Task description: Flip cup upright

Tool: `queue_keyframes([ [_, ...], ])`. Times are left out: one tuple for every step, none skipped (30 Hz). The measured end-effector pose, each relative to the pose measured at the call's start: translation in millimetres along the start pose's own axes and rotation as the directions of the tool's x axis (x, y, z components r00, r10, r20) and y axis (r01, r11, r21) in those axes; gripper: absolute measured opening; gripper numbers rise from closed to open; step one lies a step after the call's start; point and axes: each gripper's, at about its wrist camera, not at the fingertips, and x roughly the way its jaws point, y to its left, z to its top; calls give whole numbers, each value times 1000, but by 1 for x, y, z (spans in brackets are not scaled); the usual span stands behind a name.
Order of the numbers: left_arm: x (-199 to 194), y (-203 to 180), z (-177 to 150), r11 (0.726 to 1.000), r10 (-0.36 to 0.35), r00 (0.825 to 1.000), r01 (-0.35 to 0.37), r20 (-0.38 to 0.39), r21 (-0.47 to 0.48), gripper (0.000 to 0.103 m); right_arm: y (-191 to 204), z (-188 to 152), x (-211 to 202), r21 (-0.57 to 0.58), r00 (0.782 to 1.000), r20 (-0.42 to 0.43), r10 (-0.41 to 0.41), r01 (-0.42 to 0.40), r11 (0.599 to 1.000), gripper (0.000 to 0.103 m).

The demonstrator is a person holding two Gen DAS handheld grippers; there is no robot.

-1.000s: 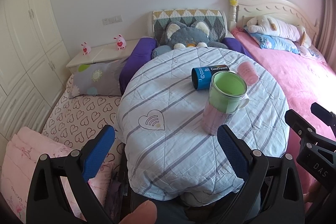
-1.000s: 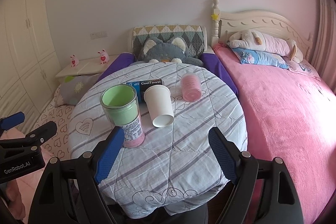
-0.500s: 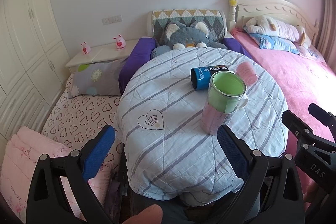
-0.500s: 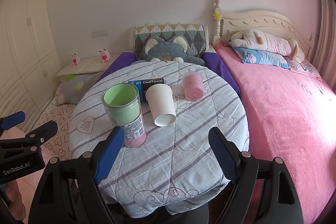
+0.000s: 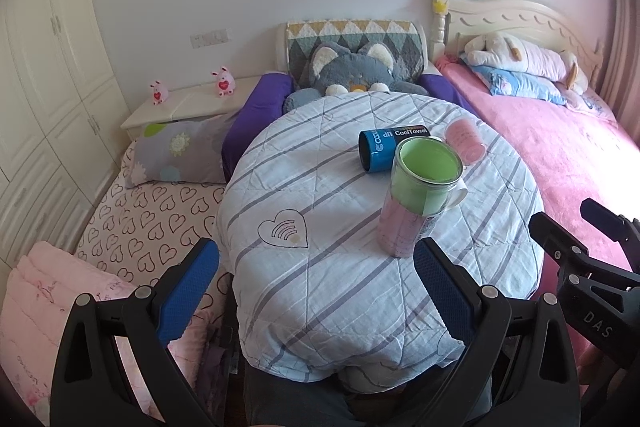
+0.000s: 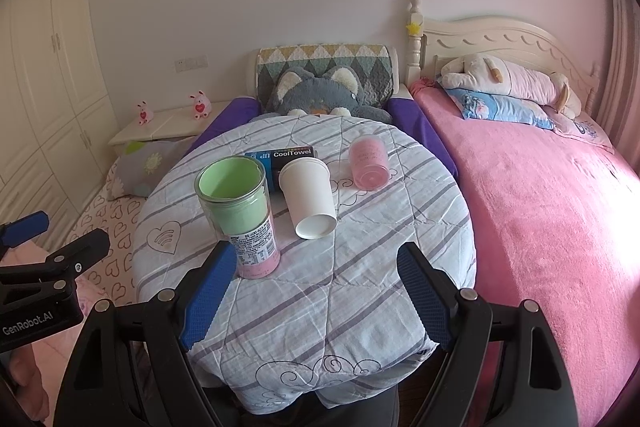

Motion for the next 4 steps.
queue_keyframes([
  [0, 1, 0, 1000, 0, 1000, 0, 1, 1, 99, 0, 0, 0, 0, 1000, 0, 0, 0, 1000, 84],
  [0, 1, 0, 1000, 0, 1000, 0, -1, 1, 99, 0, 0, 0, 0, 1000, 1, 0, 0, 1000, 84],
  [0, 1, 0, 1000, 0, 1000, 0, 0, 1, 99, 0, 0, 0, 1, 1000, 1, 0, 0, 1000, 84],
  [0, 0, 0, 1000, -1, 1000, 1, -1, 0, 99, 0, 0, -1, 1, 1000, 2, -1, 1, 1000, 84],
])
